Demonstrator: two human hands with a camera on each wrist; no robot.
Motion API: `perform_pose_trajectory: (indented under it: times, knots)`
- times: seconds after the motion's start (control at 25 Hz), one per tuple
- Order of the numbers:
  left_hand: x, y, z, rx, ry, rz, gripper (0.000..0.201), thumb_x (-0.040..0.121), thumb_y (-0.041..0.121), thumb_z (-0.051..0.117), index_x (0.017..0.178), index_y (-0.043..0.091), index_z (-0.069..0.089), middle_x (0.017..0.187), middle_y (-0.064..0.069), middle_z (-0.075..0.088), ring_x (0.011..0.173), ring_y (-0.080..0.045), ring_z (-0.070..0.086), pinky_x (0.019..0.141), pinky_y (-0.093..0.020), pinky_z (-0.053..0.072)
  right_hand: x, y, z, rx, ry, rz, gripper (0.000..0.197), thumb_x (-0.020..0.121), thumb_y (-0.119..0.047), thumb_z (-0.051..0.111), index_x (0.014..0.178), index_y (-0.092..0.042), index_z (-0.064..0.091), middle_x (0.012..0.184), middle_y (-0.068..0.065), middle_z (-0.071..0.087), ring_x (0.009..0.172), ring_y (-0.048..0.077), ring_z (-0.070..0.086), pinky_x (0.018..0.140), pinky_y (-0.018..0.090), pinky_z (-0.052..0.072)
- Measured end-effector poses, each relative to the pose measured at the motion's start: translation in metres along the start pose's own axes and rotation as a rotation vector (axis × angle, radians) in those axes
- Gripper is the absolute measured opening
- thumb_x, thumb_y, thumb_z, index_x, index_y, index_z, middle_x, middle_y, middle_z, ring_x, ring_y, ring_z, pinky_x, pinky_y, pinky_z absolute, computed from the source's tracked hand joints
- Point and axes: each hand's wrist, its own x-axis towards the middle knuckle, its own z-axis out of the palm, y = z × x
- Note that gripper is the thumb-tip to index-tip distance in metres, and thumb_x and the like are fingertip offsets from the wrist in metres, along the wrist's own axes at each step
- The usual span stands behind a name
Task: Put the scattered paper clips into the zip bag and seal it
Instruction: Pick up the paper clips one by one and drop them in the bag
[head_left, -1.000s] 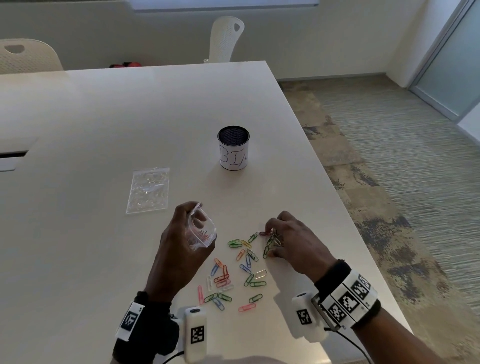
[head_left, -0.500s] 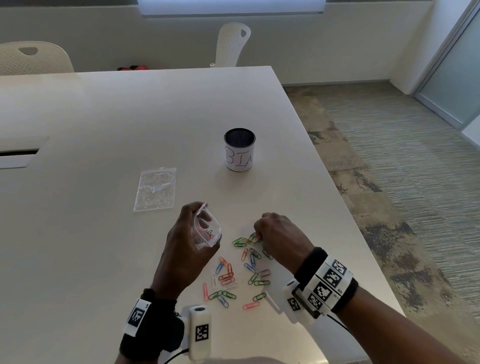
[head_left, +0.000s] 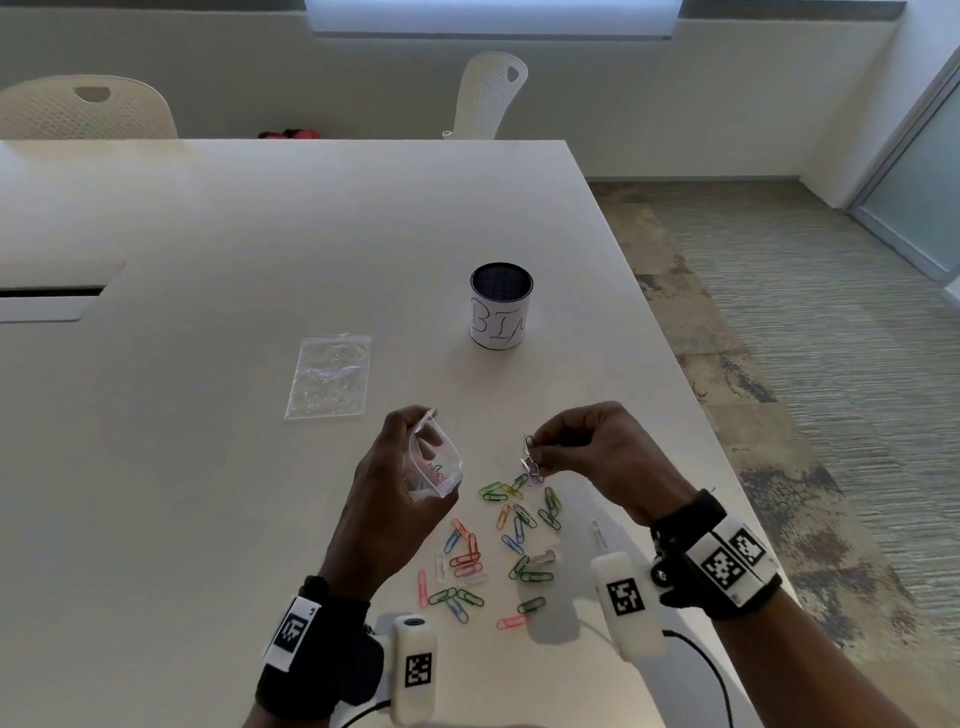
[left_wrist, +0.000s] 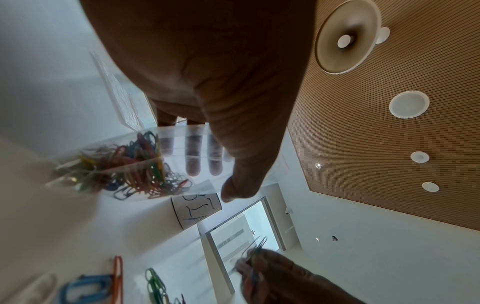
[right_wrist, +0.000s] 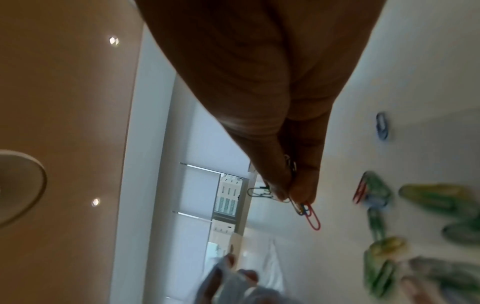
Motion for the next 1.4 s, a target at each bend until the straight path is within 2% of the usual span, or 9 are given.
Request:
perform_pose_trajectory:
  times: [0.24,0.4,0.52,0.64,0.76,0.84,0.96,1.2,1.4]
  knots:
    - [0.001,-0.001,0.000,0.017,-0.014,0.003,0.072,0.082,0.014,0.086,0.132,0.039,0.041,0.116,0.020,0.060,0.107,-0.005,0.065,0.081,-0.020,0.062,-0.007,-0.037,0.036,0.263,-0.054,-0.114,0.015,0.086,0.004,0.077,0.100,0.006,0.076,0.091,0.017,0.080,0.083,0.024,0.078,0.081,0.029,0.063]
    - [0.001,0.002,-0.003,0.003,-0.006,-0.046,0.070,0.082,0.015,0.086,0.135,0.033,0.045,0.116,0.008,0.068,0.101,-0.010,0.070,0.081,-0.025,0.062,-0.004,-0.048,0.070,-0.088,-0.011,-0.315,0.012,0.085,-0.004,0.081,0.096,-0.007,0.081,0.087,0.003,0.081,0.079,0.009,0.078,0.078,0.021,0.062]
    - [0.000,0.005,-0.003,0.002,0.000,-0.058,0.071,0.080,0.011,0.085,0.136,0.029,0.046,0.116,0.007,0.069,0.099,-0.008,0.070,0.079,-0.025,0.060,-0.002,-0.053,0.080,-0.328,-0.015,-0.420,0.016,0.088,-0.008,0.080,0.103,-0.013,0.083,0.097,0.000,0.082,0.084,0.003,0.077,0.078,0.015,0.061]
    - [0.000,0.003,-0.003,0.006,-0.006,-0.051,0.071,0.080,0.012,0.086,0.133,0.035,0.044,0.114,0.009,0.068,0.100,-0.008,0.070,0.079,-0.026,0.061,-0.002,-0.061,0.078,-0.415,-0.060,-0.449,0.017,0.092,-0.012,0.076,0.107,-0.016,0.082,0.102,-0.001,0.082,0.088,0.003,0.077,0.081,0.019,0.062]
    - [0.000,0.002,-0.002,0.016,-0.004,-0.032,0.069,0.081,0.014,0.086,0.129,0.038,0.043,0.111,0.014,0.063,0.102,-0.012,0.068,0.080,-0.028,0.063,-0.002,-0.066,0.065,-0.441,0.006,-0.491,0.016,0.090,-0.010,0.077,0.104,-0.014,0.082,0.096,-0.002,0.082,0.082,0.001,0.077,0.079,0.011,0.059]
    - [0.000,0.001,-0.002,0.002,0.002,-0.013,0.067,0.082,0.014,0.086,0.132,0.033,0.045,0.113,0.015,0.061,0.106,-0.012,0.065,0.080,-0.027,0.062,0.002,-0.060,0.047,-0.444,0.078,-0.444,0.015,0.089,-0.009,0.079,0.103,-0.013,0.082,0.090,-0.001,0.082,0.076,0.001,0.076,0.077,0.008,0.058]
    - [0.000,0.001,-0.002,-0.018,-0.004,-0.012,0.067,0.083,0.014,0.085,0.135,0.029,0.046,0.114,0.015,0.060,0.109,-0.013,0.064,0.080,-0.030,0.064,0.012,-0.037,0.015,-0.537,0.127,-0.300,0.013,0.090,-0.008,0.078,0.100,-0.013,0.083,0.085,0.001,0.081,0.075,0.006,0.075,0.078,0.019,0.062]
    - [0.001,-0.001,0.000,-0.031,-0.009,-0.010,0.068,0.083,0.013,0.085,0.135,0.029,0.045,0.115,0.013,0.061,0.109,-0.014,0.065,0.080,-0.033,0.065,0.015,0.022,-0.006,-0.873,0.112,0.041,0.031,0.099,-0.020,0.066,0.129,-0.012,0.068,0.125,0.011,0.068,0.112,0.026,0.066,0.100,0.036,0.053]
    - [0.002,0.000,0.000,-0.029,-0.017,-0.018,0.067,0.083,0.012,0.085,0.134,0.030,0.045,0.115,0.013,0.061,0.110,-0.013,0.065,0.081,-0.033,0.065,0.006,0.032,0.016,-0.957,0.035,0.041,0.027,0.104,-0.008,0.050,0.128,-0.007,0.061,0.124,0.011,0.055,0.113,0.027,0.057,0.098,0.032,0.049]
